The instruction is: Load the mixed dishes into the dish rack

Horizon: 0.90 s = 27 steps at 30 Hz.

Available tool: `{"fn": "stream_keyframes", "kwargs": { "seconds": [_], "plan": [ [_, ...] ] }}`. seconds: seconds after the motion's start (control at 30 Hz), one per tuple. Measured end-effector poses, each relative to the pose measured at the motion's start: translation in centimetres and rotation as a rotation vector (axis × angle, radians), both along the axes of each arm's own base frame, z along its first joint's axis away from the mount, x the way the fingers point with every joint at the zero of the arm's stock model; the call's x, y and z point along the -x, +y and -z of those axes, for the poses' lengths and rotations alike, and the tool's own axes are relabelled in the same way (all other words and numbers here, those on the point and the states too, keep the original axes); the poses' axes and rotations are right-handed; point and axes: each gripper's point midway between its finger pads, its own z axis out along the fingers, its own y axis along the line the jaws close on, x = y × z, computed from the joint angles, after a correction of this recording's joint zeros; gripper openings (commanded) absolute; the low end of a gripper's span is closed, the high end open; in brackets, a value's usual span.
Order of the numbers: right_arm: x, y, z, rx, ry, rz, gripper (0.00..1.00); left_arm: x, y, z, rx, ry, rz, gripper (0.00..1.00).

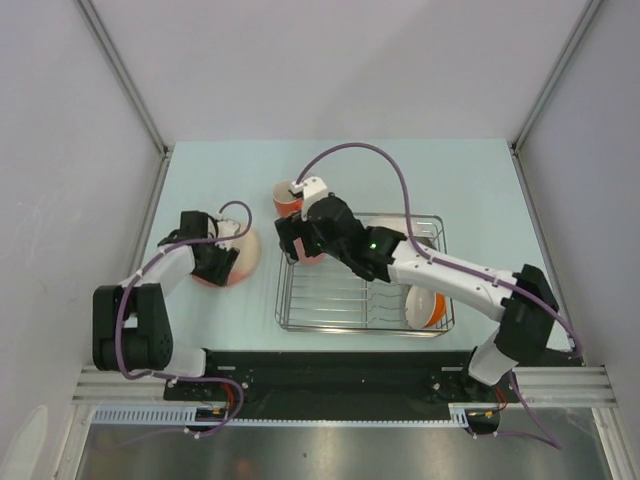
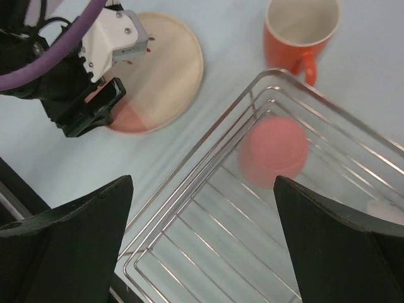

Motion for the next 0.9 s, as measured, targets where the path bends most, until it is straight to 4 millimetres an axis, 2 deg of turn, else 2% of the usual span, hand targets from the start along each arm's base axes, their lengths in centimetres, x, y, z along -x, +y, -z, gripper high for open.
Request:
{"fn": "stream_keyframes", "kwargs": {
  "seconds": [0.13, 0.27, 0.4, 0.5, 0.57, 0.63, 0.77, 0.9],
  "plan": [
    [0.5, 3.1, 2.7, 0.049, 0.056, -0.068, 1.0, 3.8, -0.5, -0.8, 0.013, 0.094, 0.06, 0.66],
    [0.6, 5.9, 4.4, 0.078, 0.092, -0.117, 1.0, 5.6, -0.7, -3.4, 0.027, 0.081, 0.091, 0.69],
    [0.8, 7.8, 4.9, 0.074, 0.116, -0.161, 1.0, 4.7, 0.0, -7.2, 0.051, -0.016, 0.061, 0.7],
    [0.5, 8.9, 4.6, 0.036, 0.139, -0.183, 1.0, 3.7, 1.9, -9.7, 0.06, -0.099, -0.006, 0.7],
    [0.0, 9.9, 4.1, -0.021, 0.172, -0.209, 1.0, 3.3, 3.8, -10.7, 0.063, -0.138, -0.073, 0.7],
    [-0.9, 10.9, 4.0, -0.069, 0.213, -0.238, 1.0, 3.3, 5.6, -10.6, 0.079, -0.137, -0.137, 0.69],
    [-3.7, 13.6, 5.0, -0.092, 0.25, -0.236, 1.0, 3.0, 7.8, -8.2, 0.151, -0.06, -0.226, 0.68],
    [-6.2, 16.5, 8.0, -0.034, 0.257, -0.174, 1.0, 2.2, 8.4, -5.0, 0.242, 0.032, -0.259, 0.67]
  ]
}}
